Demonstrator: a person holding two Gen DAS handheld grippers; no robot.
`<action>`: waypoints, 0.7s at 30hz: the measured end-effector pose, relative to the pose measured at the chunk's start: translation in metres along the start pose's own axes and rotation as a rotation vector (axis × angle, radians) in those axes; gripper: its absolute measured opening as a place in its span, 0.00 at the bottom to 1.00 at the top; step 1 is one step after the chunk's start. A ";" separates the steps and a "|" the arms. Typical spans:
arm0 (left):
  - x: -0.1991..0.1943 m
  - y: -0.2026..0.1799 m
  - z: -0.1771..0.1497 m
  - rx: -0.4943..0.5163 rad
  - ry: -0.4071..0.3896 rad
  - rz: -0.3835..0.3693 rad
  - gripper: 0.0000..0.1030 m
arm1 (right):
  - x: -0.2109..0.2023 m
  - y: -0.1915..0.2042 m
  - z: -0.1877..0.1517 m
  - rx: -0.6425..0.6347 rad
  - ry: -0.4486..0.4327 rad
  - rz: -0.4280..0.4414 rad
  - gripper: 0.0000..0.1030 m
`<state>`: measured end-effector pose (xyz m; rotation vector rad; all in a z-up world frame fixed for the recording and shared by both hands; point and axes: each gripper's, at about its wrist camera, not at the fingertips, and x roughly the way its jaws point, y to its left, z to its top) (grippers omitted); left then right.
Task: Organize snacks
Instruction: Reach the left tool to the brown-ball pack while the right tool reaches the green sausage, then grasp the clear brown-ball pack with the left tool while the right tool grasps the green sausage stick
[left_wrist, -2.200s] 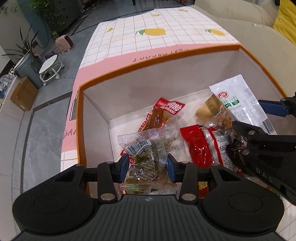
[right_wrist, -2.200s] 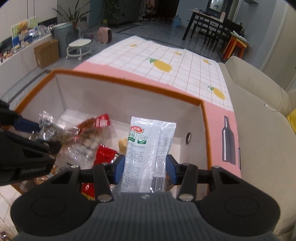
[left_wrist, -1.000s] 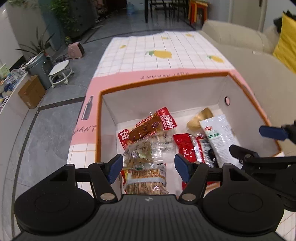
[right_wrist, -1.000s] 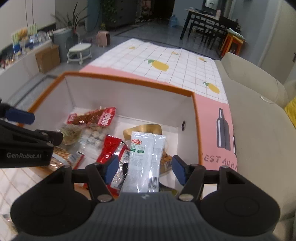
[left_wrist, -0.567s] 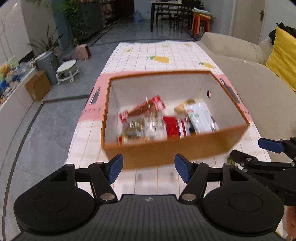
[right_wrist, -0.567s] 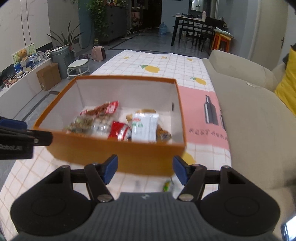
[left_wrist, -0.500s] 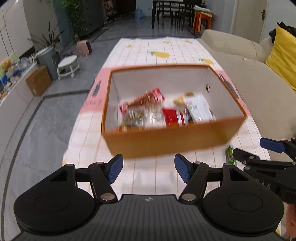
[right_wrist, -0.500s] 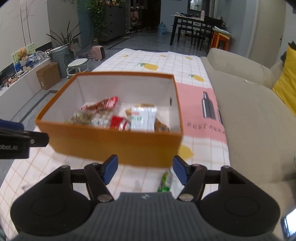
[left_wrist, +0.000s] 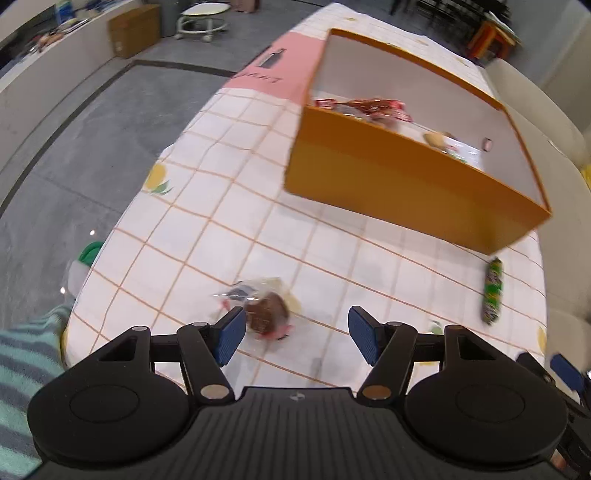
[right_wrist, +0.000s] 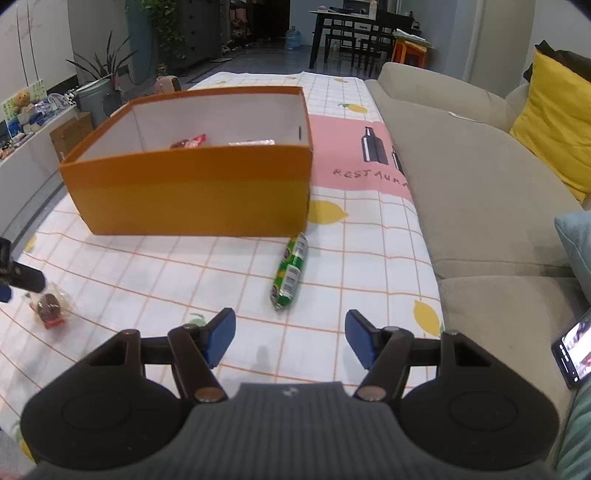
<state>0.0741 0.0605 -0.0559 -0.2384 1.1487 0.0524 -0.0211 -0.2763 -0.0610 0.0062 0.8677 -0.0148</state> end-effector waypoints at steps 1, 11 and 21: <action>0.004 0.003 -0.001 -0.009 0.008 0.002 0.71 | 0.002 0.000 -0.002 0.001 0.002 -0.006 0.62; 0.032 0.016 -0.005 -0.074 0.020 0.042 0.64 | 0.015 0.008 -0.010 -0.038 0.009 -0.002 0.62; 0.040 0.011 -0.007 -0.055 0.005 0.028 0.47 | 0.025 0.009 -0.014 -0.042 0.019 0.032 0.62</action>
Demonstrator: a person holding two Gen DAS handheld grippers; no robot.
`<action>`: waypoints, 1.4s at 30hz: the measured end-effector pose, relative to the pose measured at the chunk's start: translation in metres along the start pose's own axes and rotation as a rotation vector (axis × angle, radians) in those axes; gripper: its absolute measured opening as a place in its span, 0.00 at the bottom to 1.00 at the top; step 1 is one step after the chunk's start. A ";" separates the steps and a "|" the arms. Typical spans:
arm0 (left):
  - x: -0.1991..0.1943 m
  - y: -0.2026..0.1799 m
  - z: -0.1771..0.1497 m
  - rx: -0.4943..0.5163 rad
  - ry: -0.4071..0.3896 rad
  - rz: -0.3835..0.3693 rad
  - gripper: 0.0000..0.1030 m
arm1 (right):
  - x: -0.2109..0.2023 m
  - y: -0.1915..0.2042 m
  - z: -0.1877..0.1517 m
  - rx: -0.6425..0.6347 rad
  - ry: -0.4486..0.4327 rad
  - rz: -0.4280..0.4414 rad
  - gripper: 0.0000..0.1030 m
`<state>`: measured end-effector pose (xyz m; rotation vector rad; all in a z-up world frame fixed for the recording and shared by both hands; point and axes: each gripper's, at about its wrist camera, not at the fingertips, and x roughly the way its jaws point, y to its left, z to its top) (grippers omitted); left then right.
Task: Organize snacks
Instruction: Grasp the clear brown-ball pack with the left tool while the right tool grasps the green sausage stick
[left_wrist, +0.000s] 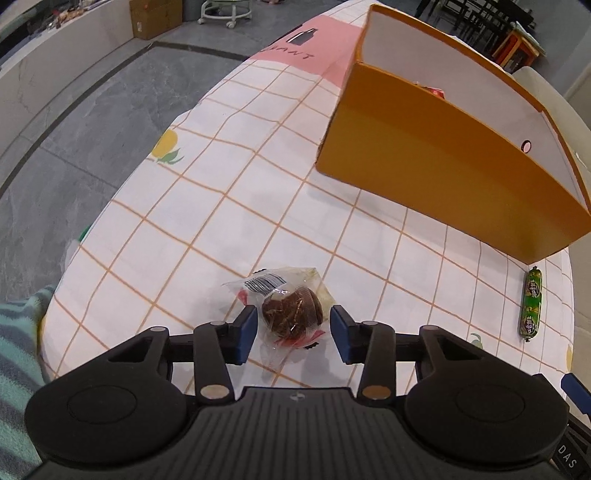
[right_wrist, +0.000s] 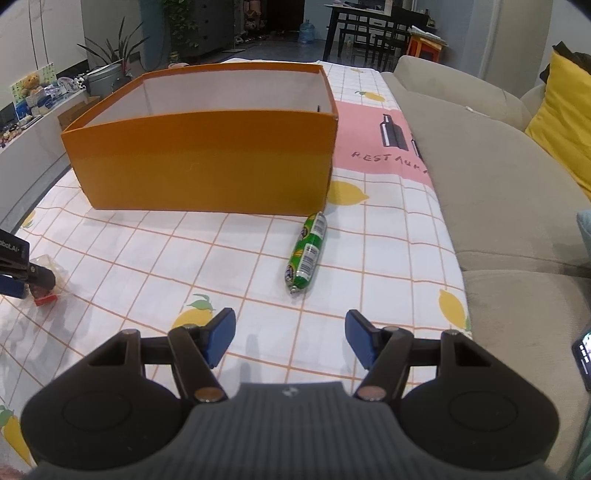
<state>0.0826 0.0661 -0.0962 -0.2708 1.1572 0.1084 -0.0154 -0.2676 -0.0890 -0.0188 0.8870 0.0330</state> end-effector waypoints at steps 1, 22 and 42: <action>0.000 -0.001 0.000 0.007 -0.003 0.002 0.43 | 0.001 0.000 0.000 0.002 -0.001 0.002 0.62; 0.009 -0.083 0.006 0.296 -0.128 -0.077 0.38 | 0.034 -0.009 0.020 0.074 -0.017 0.044 0.61; 0.031 -0.097 0.007 0.338 -0.173 -0.094 0.39 | 0.085 -0.020 0.042 0.151 0.034 0.057 0.48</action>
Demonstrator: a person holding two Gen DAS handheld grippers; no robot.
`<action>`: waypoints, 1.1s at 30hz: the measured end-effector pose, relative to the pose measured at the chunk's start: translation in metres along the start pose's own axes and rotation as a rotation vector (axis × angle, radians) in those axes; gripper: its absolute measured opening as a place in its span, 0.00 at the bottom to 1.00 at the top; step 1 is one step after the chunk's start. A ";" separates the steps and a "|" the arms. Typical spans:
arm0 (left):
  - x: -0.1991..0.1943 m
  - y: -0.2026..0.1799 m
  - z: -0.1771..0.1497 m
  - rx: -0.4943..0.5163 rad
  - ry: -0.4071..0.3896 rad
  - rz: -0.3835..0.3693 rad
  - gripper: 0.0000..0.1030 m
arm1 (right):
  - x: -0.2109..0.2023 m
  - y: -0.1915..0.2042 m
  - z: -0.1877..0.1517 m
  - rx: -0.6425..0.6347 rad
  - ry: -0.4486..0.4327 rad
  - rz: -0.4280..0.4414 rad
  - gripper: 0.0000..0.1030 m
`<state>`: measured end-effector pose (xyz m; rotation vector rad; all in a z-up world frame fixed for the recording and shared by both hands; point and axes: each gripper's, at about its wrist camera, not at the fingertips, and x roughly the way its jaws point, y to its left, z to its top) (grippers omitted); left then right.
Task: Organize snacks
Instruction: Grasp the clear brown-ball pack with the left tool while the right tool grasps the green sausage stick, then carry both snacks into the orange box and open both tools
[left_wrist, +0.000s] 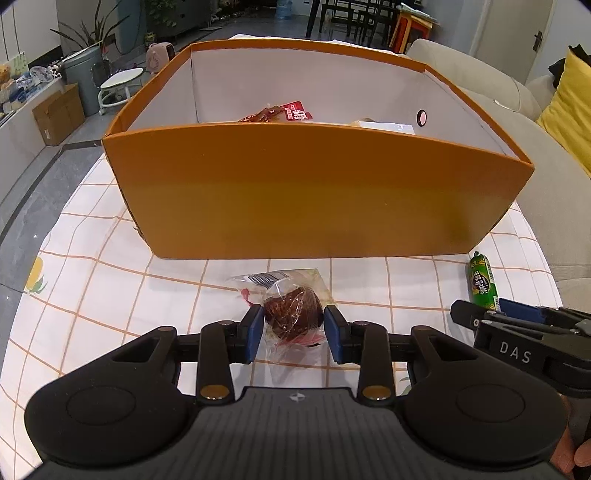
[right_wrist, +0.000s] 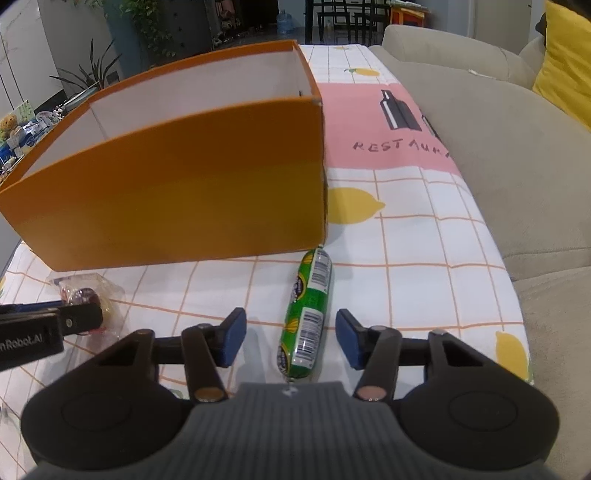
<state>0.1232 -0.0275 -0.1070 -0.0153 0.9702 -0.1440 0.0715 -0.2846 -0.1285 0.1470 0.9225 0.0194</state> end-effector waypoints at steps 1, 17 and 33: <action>0.000 -0.001 -0.001 0.000 -0.004 0.002 0.39 | 0.001 0.000 0.000 -0.001 0.002 0.001 0.47; 0.004 0.003 -0.011 -0.021 0.031 -0.006 0.42 | -0.006 0.005 -0.010 -0.079 -0.013 -0.031 0.22; 0.000 0.013 -0.016 -0.059 0.019 -0.014 0.37 | -0.009 0.006 -0.014 -0.058 -0.061 0.022 0.38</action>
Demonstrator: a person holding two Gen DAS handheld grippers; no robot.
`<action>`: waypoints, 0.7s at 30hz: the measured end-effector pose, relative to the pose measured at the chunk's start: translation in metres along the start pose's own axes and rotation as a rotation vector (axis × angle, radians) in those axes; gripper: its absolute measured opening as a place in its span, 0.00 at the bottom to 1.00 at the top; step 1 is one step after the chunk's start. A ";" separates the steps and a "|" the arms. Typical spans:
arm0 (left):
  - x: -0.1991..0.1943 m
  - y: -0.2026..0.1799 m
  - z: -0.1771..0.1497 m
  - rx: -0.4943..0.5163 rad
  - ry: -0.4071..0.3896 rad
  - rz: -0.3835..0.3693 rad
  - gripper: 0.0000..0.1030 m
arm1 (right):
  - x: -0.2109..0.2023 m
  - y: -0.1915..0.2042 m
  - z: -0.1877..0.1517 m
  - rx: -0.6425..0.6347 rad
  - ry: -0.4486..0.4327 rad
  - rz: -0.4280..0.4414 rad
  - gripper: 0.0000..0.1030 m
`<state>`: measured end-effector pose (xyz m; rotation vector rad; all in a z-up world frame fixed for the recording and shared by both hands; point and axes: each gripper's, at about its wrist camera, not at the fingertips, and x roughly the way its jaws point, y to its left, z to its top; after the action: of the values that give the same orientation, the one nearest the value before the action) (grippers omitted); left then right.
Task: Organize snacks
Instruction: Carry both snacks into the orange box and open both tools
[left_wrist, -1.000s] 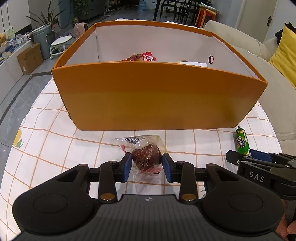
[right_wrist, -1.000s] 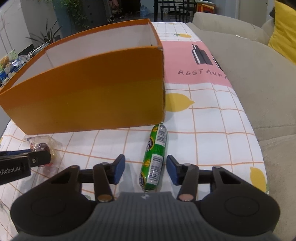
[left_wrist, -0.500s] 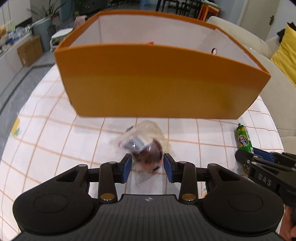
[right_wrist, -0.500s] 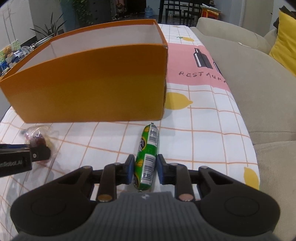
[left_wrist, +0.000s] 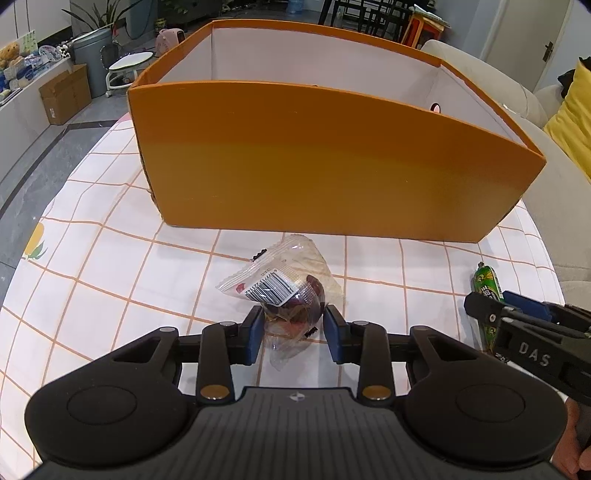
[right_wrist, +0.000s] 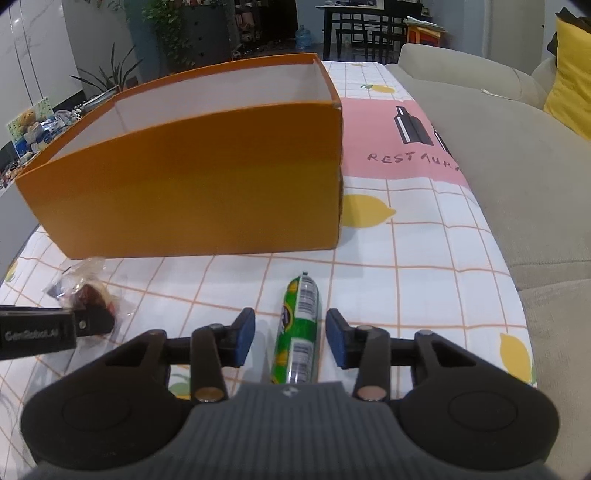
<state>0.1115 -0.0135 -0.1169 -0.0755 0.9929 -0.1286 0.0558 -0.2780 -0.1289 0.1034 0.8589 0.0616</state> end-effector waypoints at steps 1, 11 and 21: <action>-0.001 0.000 0.000 -0.001 -0.002 -0.001 0.37 | 0.002 0.001 0.000 -0.004 0.010 -0.008 0.36; -0.017 -0.007 0.004 0.001 -0.018 -0.043 0.37 | -0.005 0.001 -0.008 -0.024 0.039 -0.012 0.20; -0.052 -0.014 0.016 0.009 -0.082 -0.056 0.36 | -0.049 0.013 0.002 -0.034 -0.012 0.030 0.20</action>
<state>0.0959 -0.0194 -0.0629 -0.0996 0.9085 -0.1798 0.0253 -0.2703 -0.0894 0.0842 0.8444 0.1037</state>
